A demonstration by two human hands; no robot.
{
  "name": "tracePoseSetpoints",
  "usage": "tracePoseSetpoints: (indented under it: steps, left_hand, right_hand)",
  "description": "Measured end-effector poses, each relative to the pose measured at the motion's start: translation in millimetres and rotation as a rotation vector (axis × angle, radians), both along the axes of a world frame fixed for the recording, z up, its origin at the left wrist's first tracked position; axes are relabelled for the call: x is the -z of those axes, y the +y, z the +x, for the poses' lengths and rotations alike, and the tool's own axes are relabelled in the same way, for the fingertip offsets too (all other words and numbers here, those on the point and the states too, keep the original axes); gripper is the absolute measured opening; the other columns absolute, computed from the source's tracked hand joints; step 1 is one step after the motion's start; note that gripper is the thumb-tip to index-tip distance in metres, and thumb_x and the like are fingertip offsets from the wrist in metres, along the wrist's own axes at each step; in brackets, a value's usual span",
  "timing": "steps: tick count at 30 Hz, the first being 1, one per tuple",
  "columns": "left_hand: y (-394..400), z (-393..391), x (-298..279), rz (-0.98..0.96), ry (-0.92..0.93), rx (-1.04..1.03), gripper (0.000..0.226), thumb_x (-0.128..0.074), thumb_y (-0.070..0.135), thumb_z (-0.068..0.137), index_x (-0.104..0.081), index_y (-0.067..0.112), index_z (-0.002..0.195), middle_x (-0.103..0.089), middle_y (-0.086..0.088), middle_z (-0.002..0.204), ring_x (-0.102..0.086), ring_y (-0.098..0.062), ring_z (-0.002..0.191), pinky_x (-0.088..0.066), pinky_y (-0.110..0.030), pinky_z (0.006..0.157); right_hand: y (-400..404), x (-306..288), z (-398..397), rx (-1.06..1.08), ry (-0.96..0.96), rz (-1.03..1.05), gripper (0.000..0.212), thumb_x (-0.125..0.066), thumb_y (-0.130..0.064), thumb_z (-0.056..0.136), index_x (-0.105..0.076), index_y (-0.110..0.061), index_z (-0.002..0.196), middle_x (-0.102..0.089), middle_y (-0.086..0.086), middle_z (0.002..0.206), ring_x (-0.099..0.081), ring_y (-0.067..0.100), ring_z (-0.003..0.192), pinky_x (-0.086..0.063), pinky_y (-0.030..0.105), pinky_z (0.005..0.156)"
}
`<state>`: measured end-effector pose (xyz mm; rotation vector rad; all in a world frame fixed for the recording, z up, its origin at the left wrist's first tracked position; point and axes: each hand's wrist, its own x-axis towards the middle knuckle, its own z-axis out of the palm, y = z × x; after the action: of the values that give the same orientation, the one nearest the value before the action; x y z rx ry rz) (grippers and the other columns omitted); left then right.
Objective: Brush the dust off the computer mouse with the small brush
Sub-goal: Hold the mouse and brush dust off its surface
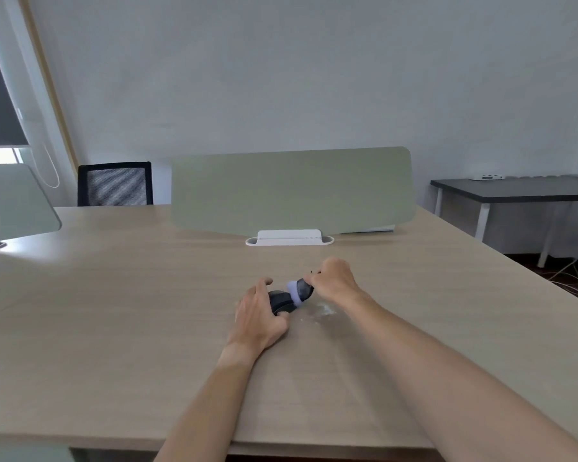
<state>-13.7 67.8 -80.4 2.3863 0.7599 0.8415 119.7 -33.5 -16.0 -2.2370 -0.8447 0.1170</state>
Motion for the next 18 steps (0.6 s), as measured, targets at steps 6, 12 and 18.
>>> tracePoseSetpoints:
  steps: [6, 12, 18]
  left_hand:
    - [2, 3, 2, 0.028, 0.018, -0.015, 0.073, -0.046, 0.031, 0.061, -0.042, 0.015, 0.133, -0.06, -0.003, 0.118, -0.051, -0.025, 0.119, -0.033, -0.04, 0.105]
    - [2, 1, 1, 0.051, 0.054, -0.019, 0.058, -0.043, 0.033, 0.062, -0.051, 0.023, 0.118, -0.06, 0.003, 0.117, -0.05, -0.022, 0.119, -0.03, -0.037, 0.102]
    - [2, 1, -1, 0.141, 0.079, -0.032, 0.061, -0.041, 0.031, 0.063, -0.053, 0.021, 0.121, -0.061, 0.002, 0.121, -0.05, -0.02, 0.12, -0.027, -0.033, 0.096]
  right_hand:
    - [3, -6, 1, 0.035, -0.074, 0.114, 0.042, -0.056, -0.014, 0.081, -0.023, -0.015, 0.055, -0.027, 0.002, 0.056, -0.027, 0.022, 0.055, -0.019, 0.028, 0.045]
    - [7, -3, -5, 0.005, 0.079, 0.018, 0.028, -0.055, -0.012, 0.076, -0.037, -0.01, 0.054, -0.039, 0.002, 0.059, -0.034, 0.019, 0.05, -0.024, 0.026, 0.044]
    - [3, -7, 4, 0.057, -0.058, 0.026, 0.029, -0.052, -0.007, 0.078, -0.034, -0.01, 0.055, -0.04, 0.005, 0.063, -0.043, 0.029, 0.065, -0.026, 0.027, 0.045]
